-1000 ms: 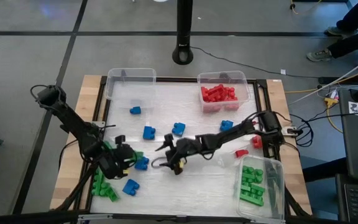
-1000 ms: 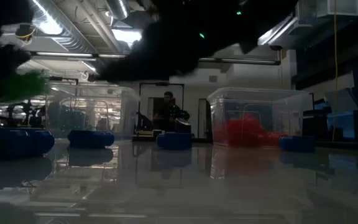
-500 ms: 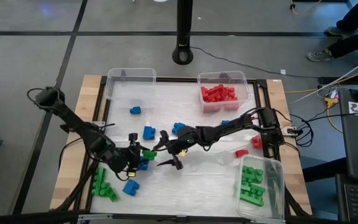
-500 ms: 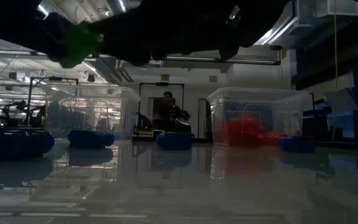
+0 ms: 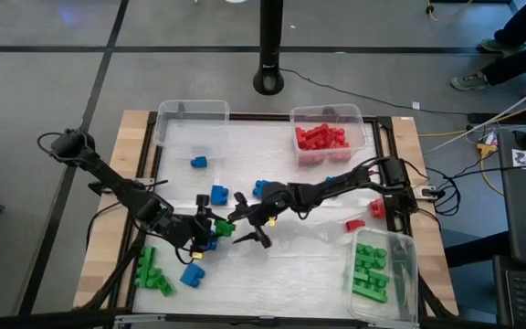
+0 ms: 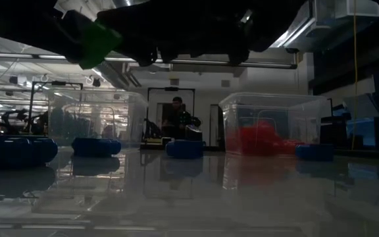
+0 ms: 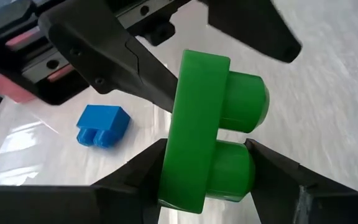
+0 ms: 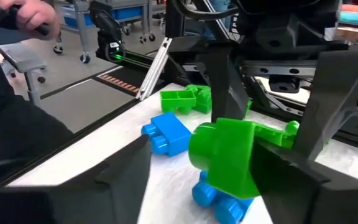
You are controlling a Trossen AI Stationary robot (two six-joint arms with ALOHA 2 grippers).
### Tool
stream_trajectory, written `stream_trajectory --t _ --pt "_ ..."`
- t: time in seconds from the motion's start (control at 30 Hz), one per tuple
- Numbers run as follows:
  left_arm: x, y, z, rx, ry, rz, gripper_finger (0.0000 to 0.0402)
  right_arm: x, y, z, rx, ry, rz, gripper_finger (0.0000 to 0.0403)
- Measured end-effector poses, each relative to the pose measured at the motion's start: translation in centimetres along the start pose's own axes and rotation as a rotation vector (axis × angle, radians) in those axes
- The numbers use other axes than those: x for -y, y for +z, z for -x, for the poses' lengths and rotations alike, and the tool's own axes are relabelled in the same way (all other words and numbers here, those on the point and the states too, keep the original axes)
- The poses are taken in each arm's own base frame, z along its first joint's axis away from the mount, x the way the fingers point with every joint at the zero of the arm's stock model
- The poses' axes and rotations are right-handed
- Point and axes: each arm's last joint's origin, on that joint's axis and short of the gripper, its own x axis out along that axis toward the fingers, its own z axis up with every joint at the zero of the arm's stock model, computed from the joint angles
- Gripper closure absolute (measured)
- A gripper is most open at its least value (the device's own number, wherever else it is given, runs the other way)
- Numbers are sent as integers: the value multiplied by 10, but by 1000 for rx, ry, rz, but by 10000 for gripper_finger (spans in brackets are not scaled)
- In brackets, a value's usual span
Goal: Sort blocks
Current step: Put the green game piece into the bottom right transparent bin
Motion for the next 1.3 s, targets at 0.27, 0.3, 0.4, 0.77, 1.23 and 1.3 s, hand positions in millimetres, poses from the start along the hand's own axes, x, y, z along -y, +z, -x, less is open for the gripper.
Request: stream_trajectory --t 0.27,0.3,0.4,0.77,1.23,1.3 --pt "-2 1 -1 5 11 -19 222 8 -1 4 7 -13 5 255" --pt "-2 1 -1 3 13 -25 222 8 -1 4 6 -14 8 268" --pt "-2 0 -2 -1 11 -36 221 9 0 4 10 -22 10 306" --pt "-2 3 -2 25 20 -47 170 8 -1 4 1 -15 20 376" --pt "-15 2 35 34 -17 78 119 7 23 20 -75 -70 73 398" --pt "-17 1 41 38 -25 97 119 6 31 26 -109 -90 86 398"
